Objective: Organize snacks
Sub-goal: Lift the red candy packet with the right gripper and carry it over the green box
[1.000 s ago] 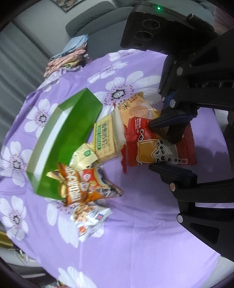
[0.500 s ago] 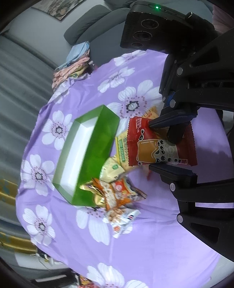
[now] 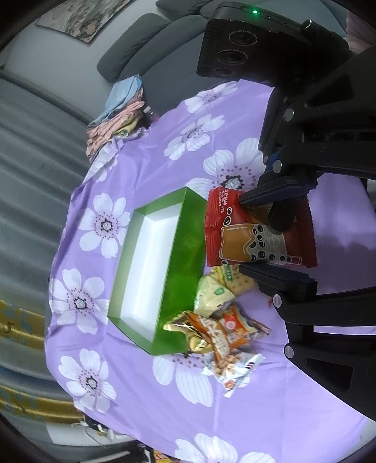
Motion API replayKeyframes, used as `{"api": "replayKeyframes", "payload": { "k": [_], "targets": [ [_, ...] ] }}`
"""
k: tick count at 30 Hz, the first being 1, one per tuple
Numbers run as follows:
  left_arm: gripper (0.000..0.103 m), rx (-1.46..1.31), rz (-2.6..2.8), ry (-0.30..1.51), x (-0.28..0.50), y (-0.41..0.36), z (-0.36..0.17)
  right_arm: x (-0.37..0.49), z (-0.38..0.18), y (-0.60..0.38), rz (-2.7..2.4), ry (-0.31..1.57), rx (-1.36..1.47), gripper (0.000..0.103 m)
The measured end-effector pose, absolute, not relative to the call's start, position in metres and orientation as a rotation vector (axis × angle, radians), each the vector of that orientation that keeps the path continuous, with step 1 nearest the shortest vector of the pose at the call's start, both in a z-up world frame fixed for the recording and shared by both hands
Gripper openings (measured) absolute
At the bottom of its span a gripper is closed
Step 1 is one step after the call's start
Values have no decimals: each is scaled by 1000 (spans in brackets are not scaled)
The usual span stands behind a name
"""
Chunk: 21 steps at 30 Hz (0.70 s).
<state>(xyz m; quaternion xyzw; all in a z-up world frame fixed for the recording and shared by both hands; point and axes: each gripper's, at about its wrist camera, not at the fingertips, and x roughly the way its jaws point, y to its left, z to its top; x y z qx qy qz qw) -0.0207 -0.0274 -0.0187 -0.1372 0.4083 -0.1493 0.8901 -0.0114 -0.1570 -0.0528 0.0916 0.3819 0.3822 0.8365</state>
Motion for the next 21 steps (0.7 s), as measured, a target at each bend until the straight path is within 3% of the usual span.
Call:
{"api": "replayKeyframes", "payload": {
  "k": [21],
  "targets": [
    [40, -244, -345, 824, 35, -42, -5, 33, -43, -169, 752, 747, 211, 23]
  ]
}}
